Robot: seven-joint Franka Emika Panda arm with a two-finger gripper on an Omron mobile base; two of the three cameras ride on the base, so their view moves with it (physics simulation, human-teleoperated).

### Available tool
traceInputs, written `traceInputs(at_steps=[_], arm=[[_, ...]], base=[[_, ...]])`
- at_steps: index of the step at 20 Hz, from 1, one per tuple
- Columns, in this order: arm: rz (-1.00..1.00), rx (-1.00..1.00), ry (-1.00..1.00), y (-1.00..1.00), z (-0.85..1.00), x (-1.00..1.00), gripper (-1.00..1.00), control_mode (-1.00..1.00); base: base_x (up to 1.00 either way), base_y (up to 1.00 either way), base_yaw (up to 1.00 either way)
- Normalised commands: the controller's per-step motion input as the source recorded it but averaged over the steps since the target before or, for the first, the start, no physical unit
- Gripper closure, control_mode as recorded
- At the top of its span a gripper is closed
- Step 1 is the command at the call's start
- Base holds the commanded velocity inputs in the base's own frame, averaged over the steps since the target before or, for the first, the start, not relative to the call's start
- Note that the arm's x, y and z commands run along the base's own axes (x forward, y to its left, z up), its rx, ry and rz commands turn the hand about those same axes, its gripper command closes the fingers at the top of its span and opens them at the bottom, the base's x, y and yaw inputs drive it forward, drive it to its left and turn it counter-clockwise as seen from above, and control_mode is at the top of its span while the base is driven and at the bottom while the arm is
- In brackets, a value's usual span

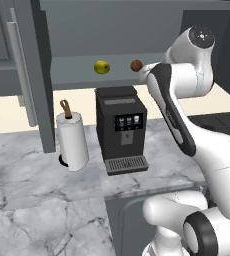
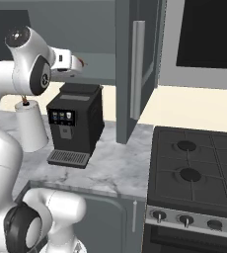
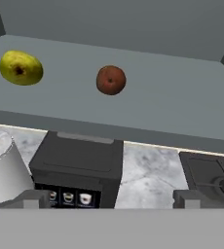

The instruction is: Pick the pears from the cabinet and place them in one bowl. Pick the apple from the sink and place it in the other bowl.

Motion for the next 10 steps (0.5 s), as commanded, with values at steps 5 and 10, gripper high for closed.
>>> traceInputs(at_steps=[5,10], arm=[[0.00,0.01,-0.03,0.00,0.05,0.19,-1.00,-1.00],[0.00,0.05,0.00,0.00,0.07,0.29,-1.00,-1.00]], base=[[0.00,0.00,0.00],[0.00,0.00,0.00]])
